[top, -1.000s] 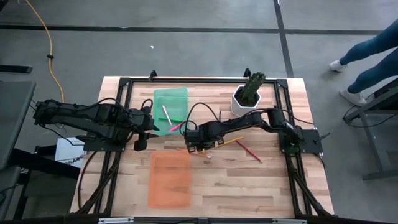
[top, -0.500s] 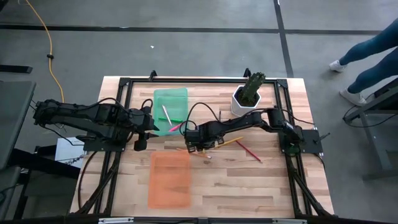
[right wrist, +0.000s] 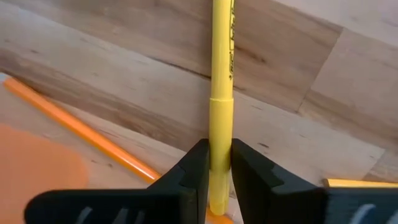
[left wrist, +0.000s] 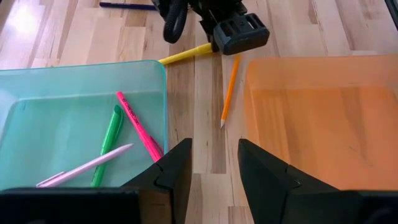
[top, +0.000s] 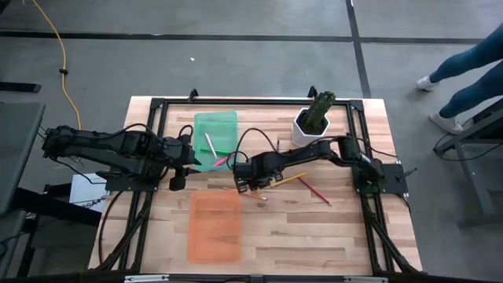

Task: Sort pens & pencils
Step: Put the yellow pen into the green bin

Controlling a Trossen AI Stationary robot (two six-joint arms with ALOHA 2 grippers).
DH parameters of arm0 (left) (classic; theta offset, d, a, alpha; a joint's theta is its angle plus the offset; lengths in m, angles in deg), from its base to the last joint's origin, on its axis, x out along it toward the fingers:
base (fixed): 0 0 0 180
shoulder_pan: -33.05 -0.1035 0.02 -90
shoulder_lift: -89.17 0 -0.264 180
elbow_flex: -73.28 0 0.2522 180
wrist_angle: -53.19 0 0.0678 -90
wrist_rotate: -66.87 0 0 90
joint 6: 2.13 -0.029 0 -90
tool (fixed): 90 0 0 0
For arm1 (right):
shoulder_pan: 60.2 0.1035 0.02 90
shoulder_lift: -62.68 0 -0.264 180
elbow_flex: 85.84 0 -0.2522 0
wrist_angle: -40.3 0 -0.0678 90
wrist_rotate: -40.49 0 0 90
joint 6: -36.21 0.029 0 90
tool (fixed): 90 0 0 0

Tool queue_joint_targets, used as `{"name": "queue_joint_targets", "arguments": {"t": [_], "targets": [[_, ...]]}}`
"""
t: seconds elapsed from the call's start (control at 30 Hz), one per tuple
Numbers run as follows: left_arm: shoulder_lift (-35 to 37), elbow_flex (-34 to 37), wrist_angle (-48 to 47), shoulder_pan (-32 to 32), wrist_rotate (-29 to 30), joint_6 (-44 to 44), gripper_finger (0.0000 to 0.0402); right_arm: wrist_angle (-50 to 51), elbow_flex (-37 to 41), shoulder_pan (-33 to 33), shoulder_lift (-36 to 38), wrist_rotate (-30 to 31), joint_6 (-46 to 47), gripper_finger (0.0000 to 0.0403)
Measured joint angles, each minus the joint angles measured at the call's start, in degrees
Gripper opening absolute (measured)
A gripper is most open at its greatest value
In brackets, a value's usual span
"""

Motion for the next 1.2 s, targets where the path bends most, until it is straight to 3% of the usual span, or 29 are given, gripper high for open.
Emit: {"name": "queue_joint_targets", "arguments": {"t": [1.2], "targets": [[0.0, 0.0, 0.0, 0.0, 0.0, 0.0, 0.0119, -2.2, 0.0, -0.4, 0.0, 0.3, -0.8, 0.0054]]}}
